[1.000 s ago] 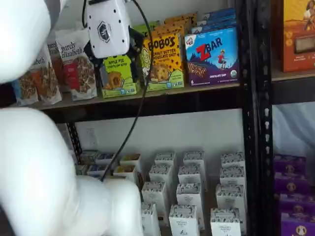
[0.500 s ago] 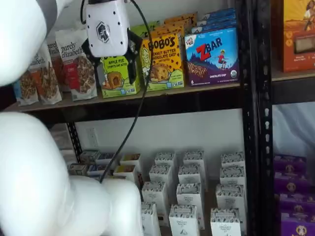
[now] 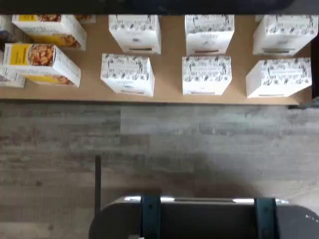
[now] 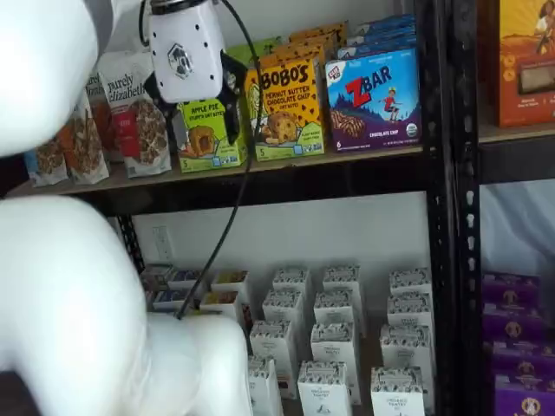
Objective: Pick the green box on the top shelf, the fourth from the left
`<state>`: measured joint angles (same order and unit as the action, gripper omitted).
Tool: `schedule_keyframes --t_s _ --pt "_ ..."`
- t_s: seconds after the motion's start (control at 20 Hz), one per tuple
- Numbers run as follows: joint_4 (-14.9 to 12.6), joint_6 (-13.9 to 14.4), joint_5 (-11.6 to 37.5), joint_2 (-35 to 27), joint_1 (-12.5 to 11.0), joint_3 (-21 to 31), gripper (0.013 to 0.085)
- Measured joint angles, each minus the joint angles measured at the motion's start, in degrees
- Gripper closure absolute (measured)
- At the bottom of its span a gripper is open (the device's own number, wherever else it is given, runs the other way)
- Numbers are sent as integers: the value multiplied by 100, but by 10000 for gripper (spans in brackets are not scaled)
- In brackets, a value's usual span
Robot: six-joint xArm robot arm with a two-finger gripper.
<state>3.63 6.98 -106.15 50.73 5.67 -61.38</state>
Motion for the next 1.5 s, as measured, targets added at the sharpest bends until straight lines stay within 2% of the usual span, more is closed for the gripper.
schedule_keyframes --t_s 0.2,0.35,0.6,0.75,0.95,1.2,1.5 --pt "-202 270 403 -43 340 70 130" --pt "-298 407 680 -74 502 89 130" --pt "-530 781 1020 -361 922 -89 130" --pt "-608 942 1169 -568 1091 -227 130" --pt "-547 1035 1437 -850 1178 -384 130" --pt "-631 1175 1706 -1169 1325 -574 130" --pt "-689 1339 1807 -1696 1489 -983 130"
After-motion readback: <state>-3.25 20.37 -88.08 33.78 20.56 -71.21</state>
